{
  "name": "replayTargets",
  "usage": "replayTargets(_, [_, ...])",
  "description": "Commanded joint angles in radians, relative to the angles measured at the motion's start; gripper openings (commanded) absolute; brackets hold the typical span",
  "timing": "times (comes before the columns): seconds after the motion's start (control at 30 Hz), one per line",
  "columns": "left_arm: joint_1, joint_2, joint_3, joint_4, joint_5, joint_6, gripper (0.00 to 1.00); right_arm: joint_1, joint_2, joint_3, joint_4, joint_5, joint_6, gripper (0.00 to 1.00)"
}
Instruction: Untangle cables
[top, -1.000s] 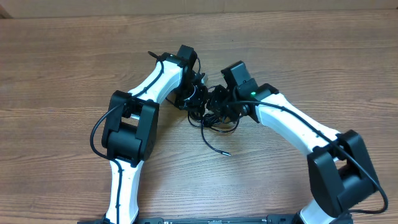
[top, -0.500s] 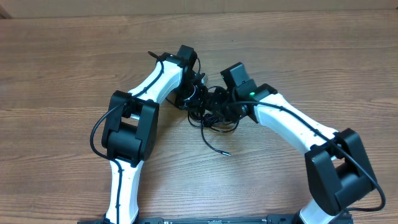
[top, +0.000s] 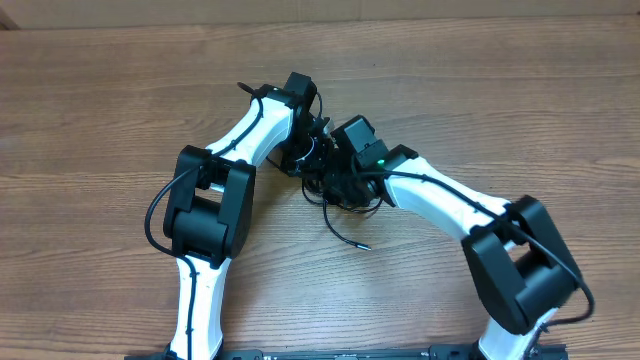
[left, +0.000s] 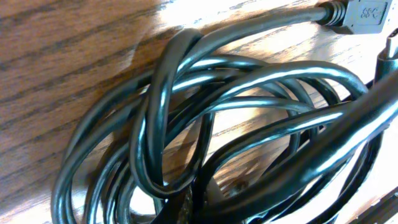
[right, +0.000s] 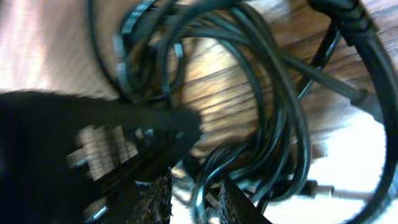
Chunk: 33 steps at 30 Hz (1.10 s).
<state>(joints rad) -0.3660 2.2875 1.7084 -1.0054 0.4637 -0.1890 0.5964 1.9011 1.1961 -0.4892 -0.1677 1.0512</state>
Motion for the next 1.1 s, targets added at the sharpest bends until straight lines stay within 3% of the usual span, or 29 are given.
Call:
replayTargets(0.0, [-0.006,0.058,-0.010,-0.003,-0.056,-0.014,0.04,0.005,0.042,0.000,0.010,0.010,0.023,0.25])
replayTargets(0.17, [-0.006,0.058,-0.010,-0.003,-0.056,-0.014,0.04,0.005,0.052,0.000,0.013,0.011,0.023,0.23])
replayTargets(0.2, [-0.006,0.058,-0.010,-0.003,-0.056,-0.014,0.04,0.005,0.052,0.000,0.013,0.011,0.023,0.17])
replayTargets(0.23, [-0.006,0.058,-0.010,-0.003,-0.056,-0.014,0.04,0.004,0.052,0.000,0.011,0.010,0.022,0.04])
replayTargets(0.37, [-0.006,0.058,-0.010,-0.003,-0.057,-0.014,0.04,-0.033,0.043,0.003,-0.051,0.008,0.013,0.04])
replayTargets(0.47, [-0.006,0.058,-0.010,-0.003,-0.056,-0.014,0.04,-0.082,-0.010,0.003,-0.061,-0.077,-0.094,0.04])
replayTargets(0.73, [-0.006,0.058,-0.010,-0.003,-0.056,-0.014,0.04,-0.125,-0.071,0.003,-0.109,-0.135,-0.218,0.04])
replayTargets(0.83, [-0.006,0.058,-0.010,-0.003,-0.056,-0.014,0.04,-0.139,-0.071,0.003,-0.126,-0.223,-0.299,0.04])
replayTargets(1.07, [-0.006,0.058,-0.010,-0.003,-0.056,-0.014,0.04,-0.219,-0.071,0.003,-0.116,-0.386,-0.331,0.04])
